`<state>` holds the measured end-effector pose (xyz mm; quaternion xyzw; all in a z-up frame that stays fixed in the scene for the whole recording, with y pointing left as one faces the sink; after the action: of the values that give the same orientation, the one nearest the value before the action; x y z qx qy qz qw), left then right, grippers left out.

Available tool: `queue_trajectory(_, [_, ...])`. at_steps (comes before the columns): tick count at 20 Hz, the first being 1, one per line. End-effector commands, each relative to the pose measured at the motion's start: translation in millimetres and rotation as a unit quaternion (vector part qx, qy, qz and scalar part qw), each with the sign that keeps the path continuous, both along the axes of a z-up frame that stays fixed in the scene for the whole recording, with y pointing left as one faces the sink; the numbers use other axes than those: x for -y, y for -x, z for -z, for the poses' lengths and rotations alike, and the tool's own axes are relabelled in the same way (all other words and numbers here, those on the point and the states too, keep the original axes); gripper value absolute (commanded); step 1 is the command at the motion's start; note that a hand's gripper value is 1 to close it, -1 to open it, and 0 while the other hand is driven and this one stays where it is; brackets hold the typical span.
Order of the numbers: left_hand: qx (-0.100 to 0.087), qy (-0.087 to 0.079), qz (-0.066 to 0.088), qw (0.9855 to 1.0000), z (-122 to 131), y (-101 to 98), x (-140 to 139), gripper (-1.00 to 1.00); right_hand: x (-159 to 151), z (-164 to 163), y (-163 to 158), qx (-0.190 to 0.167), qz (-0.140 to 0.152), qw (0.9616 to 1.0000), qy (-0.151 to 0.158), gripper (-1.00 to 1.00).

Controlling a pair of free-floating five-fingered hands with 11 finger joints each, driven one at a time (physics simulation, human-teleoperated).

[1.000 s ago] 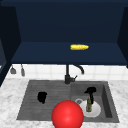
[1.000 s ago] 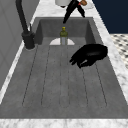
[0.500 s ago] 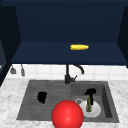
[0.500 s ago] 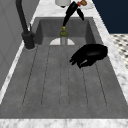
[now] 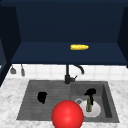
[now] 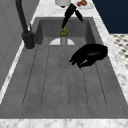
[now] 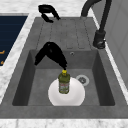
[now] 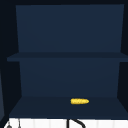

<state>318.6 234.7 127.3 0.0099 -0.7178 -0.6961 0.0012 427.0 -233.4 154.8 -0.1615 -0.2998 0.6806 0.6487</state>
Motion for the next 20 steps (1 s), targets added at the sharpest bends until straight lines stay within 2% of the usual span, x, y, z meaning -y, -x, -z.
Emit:
queue_trajectory(1, [0.0, 0.0, 0.0, 1.0, 0, 0.0, 0, 0.0, 7, 6, 0, -0.004, -0.004, 1.0, -0.001, -1.0])
queue_trajectory(6, [0.0, 0.0, 0.0, 1.0, 0, 0.0, 0, 0.0, 6, 15, 1, -0.002, 0.0, 1.0, 0.002, -1.0])
queue_trajectory(9, [0.0, 0.0, 0.0, 1.0, 0, 0.0, 0, 0.0, 3, 22, -7, -0.015, 0.003, 0.9998, 0.013, -1.0])
queue_trajectory(16, [0.0, 0.0, 0.0, 1.0, 0, 0.0, 0, 0.0, 12, 27, -7, 0.022, -0.001, 0.9998, 0.001, -1.0])
queue_trajectory(20, [0.0, 0.0, 0.0, 1.0, 0, 0.0, 0, 0.0, 12, 24, -9, 0.032, 0.001, 0.9995, -0.001, -1.0])
